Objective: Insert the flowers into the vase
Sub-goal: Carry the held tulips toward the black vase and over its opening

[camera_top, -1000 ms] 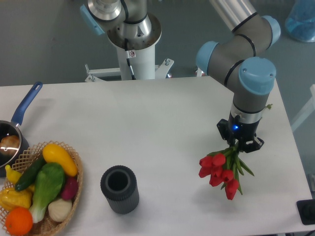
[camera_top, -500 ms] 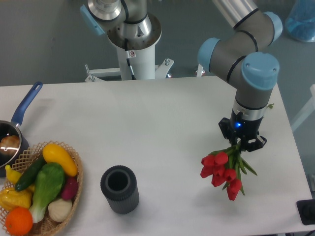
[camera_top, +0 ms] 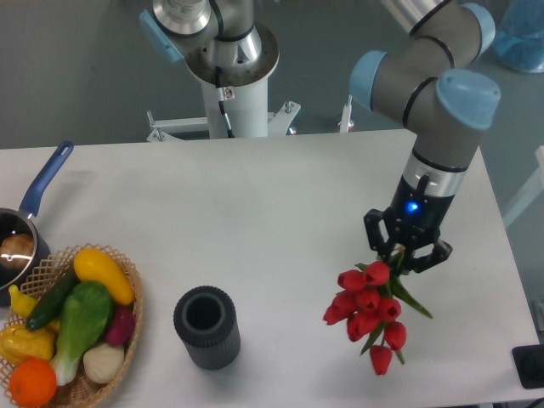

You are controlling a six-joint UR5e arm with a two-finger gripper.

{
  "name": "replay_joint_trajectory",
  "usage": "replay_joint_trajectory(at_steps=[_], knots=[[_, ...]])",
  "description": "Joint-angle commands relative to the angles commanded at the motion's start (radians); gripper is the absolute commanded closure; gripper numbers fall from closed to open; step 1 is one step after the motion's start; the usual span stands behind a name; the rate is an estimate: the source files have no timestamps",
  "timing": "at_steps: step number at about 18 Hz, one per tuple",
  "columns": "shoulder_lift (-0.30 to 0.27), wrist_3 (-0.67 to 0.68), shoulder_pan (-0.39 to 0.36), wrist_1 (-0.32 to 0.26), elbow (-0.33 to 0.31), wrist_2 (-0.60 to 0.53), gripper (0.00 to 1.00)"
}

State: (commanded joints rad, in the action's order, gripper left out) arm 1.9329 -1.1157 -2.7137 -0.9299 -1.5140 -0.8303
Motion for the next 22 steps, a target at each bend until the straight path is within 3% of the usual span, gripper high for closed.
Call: replay_joint_trajectory(at_steps=[3, 5, 6, 8, 14, 22], knots=[[-0.020, 0.152, 0.044, 0.114, -0.012, 0.033, 1.00], [-0.040, 0.166, 0.054, 0.120, -0.022, 0.077, 1.00], [-0.040, 0.169, 0.067, 0.120, -0.022, 0.194, 0.99], [-0.038, 0.177, 0.075, 0.122, -0.022, 0.310, 1.00], [-0.045, 0.178, 0.120, 0.123, -0.020, 0.358, 0.96], [-0.031, 0.152, 0.124, 0.152, -0.018, 0.612, 0.97]])
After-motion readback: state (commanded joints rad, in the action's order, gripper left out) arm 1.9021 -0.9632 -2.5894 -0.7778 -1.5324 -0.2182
